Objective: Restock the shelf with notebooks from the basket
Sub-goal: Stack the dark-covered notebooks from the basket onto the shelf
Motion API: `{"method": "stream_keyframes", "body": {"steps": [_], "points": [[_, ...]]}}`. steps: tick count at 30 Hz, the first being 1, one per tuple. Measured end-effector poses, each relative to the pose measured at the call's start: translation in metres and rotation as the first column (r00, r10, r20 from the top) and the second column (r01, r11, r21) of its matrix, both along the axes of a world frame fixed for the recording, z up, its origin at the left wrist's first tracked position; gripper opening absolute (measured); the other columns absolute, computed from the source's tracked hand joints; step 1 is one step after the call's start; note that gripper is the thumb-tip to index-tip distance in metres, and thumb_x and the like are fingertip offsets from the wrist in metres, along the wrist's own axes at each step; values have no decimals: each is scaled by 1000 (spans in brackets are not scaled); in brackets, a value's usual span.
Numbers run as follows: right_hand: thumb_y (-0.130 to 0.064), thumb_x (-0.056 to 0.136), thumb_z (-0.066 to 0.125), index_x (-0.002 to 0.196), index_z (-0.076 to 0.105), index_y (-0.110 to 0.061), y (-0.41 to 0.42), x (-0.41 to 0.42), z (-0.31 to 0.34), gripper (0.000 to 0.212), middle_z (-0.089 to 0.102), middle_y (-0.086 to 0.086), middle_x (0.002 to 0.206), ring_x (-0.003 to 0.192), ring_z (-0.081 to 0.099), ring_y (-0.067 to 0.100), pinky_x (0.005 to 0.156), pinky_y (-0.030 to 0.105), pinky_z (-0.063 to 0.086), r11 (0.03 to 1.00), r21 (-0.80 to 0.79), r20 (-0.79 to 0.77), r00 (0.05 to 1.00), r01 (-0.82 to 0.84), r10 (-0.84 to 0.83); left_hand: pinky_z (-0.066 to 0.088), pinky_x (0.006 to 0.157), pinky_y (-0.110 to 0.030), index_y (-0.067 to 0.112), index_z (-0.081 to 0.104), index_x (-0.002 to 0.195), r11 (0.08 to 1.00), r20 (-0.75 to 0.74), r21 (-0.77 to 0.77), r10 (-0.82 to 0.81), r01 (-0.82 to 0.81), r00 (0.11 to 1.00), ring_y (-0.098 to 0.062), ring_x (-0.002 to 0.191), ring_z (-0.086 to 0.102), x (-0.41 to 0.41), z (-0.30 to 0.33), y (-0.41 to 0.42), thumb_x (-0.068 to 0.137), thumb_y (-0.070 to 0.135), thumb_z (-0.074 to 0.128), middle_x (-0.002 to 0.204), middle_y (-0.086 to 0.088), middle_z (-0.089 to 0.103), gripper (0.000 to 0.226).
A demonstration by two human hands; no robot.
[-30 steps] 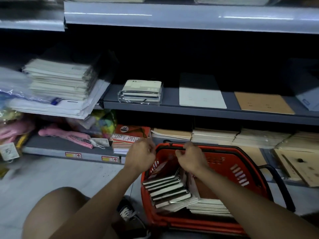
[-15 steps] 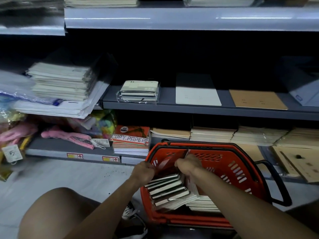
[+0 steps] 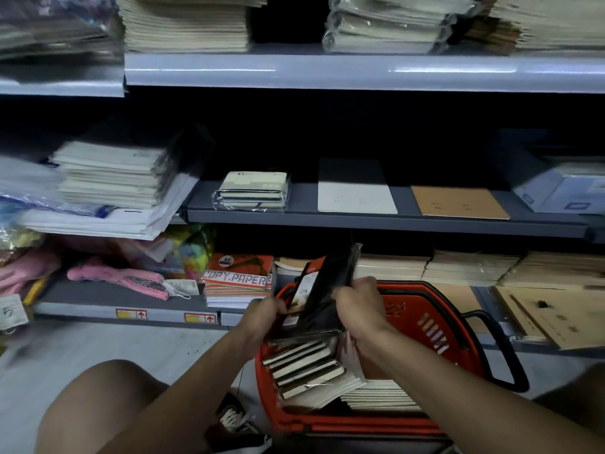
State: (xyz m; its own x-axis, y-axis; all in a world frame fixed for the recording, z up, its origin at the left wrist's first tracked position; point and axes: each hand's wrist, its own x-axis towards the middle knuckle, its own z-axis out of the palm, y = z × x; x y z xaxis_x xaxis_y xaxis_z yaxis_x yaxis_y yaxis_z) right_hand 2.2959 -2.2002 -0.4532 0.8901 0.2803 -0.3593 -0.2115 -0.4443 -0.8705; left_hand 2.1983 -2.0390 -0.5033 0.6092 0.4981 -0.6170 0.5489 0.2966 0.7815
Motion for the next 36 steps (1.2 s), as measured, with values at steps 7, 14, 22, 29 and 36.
{"method": "stream_keyframes", "body": {"steps": [7, 14, 22, 29, 36], "points": [[-21, 97, 57, 110, 44, -18, -8, -23, 58, 19, 61, 5, 91, 78, 59, 20, 69, 42, 47, 962, 272, 110, 993, 12, -44, 44, 63, -29, 0, 59, 84, 1000, 263, -19, -6, 11, 965, -25, 70, 56, 2, 81, -3, 82, 3, 49, 87, -17, 57, 11], [-14, 89, 63, 111, 60, -23, 18, 9, 82, 24, 63, 17, 104, 87, 61, 27, 77, 48, 52, 914, 402, 187, 982, -49, -30, 52, 87, -49, -6, 73, 109, 990, 529, 72, 66, -122, 846, -39, 94, 67, 6, 127, 31, 73, -2, 54, 114, -35, 68, 41], [-19, 100, 67, 144, 47, -24, 109, 87, 90, 49, 60, -14, 109, 94, 62, 1, 73, 12, 48, 913, 385, 399, 916, -133, -35, 56, 86, -32, 25, 68, 124, 834, 527, 462, 14, -300, 849, -12, 99, 73, 58, 137, 122, 93, 18, 74, 106, 3, 76, 33], [-30, 103, 62, 126, 70, -22, 188, 134, 73, 27, 69, 4, 111, 90, 66, 14, 78, 20, 51, 963, 216, 579, 815, -161, 6, 58, 86, -30, 26, 71, 125, 600, 414, 756, -129, -262, 901, -3, 96, 69, 97, 119, 189, 101, 32, 60, 107, 10, 75, 27], [-42, 105, 53, 139, 63, -26, 202, 141, 35, 39, 64, -3, 133, 116, 62, 17, 102, 38, 53, 969, 16, 620, 763, -247, 184, 55, 77, -27, 23, 69, 130, 405, 235, 902, -172, -148, 957, -13, 92, 71, 100, 99, 206, 101, 32, 59, 104, 2, 77, 32]]}}
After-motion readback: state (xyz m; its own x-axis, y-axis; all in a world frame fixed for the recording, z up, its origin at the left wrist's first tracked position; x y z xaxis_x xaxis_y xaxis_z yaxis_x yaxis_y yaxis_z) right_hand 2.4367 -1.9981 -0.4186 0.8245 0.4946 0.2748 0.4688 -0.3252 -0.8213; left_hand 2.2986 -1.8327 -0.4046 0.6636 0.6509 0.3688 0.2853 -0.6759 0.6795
